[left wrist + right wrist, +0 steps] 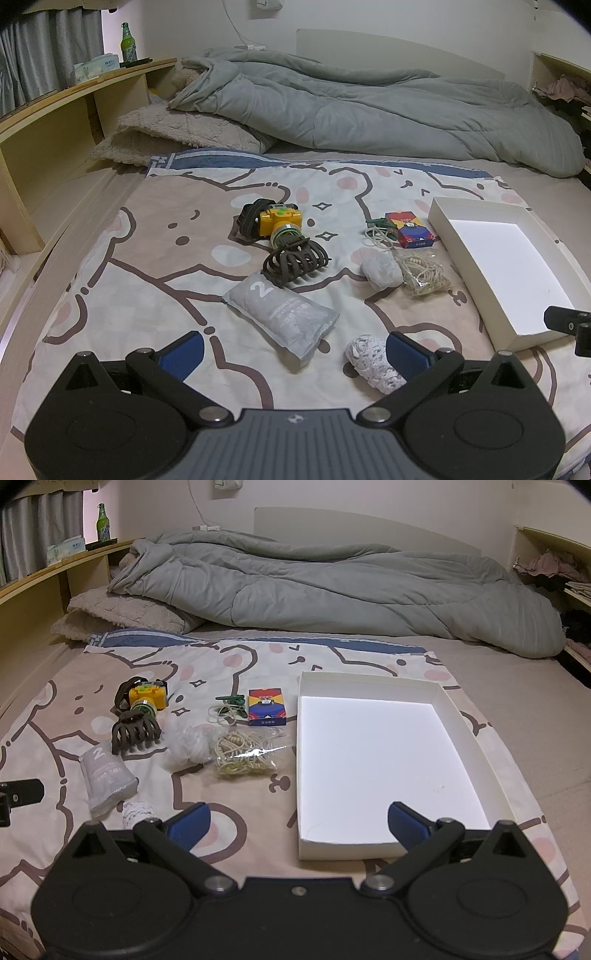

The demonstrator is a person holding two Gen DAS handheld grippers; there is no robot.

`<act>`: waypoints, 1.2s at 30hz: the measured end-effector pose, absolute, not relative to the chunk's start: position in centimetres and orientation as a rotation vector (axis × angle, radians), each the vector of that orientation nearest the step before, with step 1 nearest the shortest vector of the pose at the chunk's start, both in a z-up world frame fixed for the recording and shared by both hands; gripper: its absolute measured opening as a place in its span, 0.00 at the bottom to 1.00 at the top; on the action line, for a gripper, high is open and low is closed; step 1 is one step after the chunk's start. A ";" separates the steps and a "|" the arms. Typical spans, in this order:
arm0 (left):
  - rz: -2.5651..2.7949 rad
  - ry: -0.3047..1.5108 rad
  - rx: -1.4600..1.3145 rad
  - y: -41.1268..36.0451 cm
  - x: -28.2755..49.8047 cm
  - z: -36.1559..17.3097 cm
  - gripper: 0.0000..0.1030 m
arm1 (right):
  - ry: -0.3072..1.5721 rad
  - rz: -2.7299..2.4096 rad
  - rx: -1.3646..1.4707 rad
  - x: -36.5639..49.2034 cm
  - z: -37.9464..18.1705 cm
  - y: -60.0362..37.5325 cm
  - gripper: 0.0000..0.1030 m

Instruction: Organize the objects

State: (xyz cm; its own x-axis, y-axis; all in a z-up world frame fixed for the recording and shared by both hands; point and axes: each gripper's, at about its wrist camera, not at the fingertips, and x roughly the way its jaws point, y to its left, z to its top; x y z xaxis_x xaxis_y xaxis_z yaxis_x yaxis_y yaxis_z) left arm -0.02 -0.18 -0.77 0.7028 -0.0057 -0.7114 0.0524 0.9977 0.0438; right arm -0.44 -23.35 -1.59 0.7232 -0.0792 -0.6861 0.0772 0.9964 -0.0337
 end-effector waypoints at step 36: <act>-0.039 0.798 0.069 -0.1 -0.1 -1.0 1.00 | 0.764 -0.092 0.001 -0.4 -1.9 -23.6 1.00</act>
